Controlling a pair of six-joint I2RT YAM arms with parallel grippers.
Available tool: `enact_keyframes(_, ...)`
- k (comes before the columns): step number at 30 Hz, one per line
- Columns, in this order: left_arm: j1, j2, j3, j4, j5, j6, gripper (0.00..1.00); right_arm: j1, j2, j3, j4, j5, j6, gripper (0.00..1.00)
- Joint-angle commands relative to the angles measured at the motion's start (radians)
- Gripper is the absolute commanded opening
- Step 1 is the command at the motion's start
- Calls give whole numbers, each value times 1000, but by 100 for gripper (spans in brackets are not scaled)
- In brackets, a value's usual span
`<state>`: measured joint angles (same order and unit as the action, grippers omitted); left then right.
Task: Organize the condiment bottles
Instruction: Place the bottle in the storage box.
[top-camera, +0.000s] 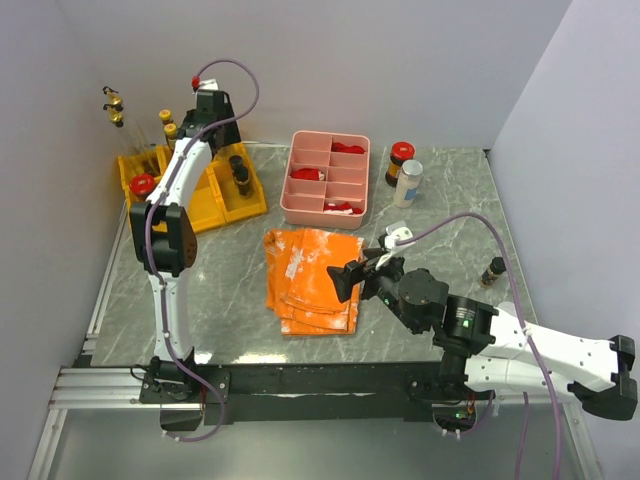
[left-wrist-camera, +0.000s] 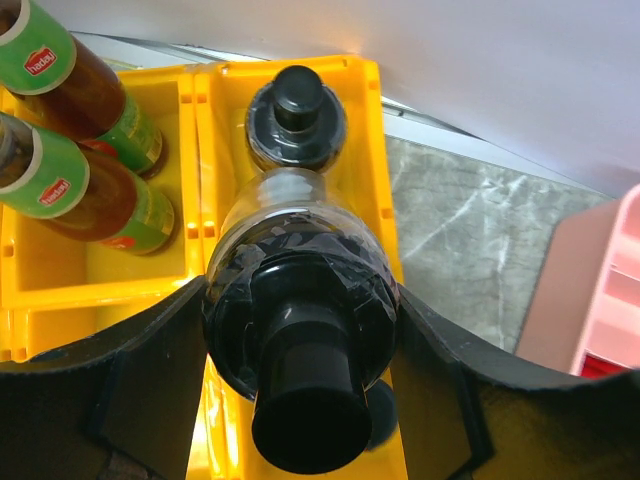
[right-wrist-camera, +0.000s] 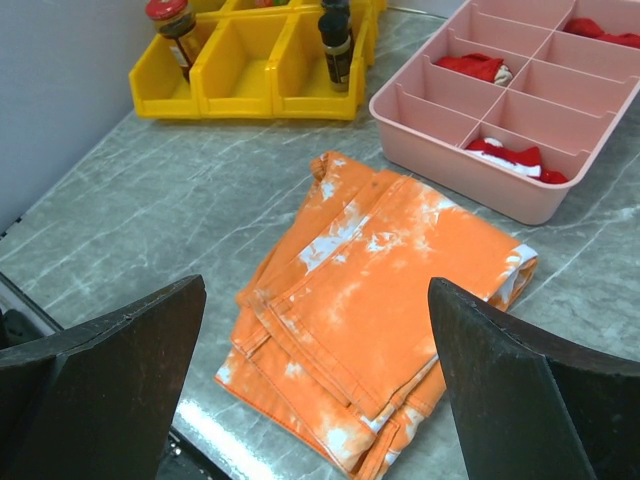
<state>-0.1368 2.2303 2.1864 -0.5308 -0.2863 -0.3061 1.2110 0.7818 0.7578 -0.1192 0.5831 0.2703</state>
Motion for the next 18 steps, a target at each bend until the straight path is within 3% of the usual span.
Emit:
enact_keyframes(1,11,11,53,87,35,24,1,-2,16,31,58,37,-23,100)
enact_keyframes(18,19,91,81,150,29,50,1,-4,36,26,70,72,-40,100)
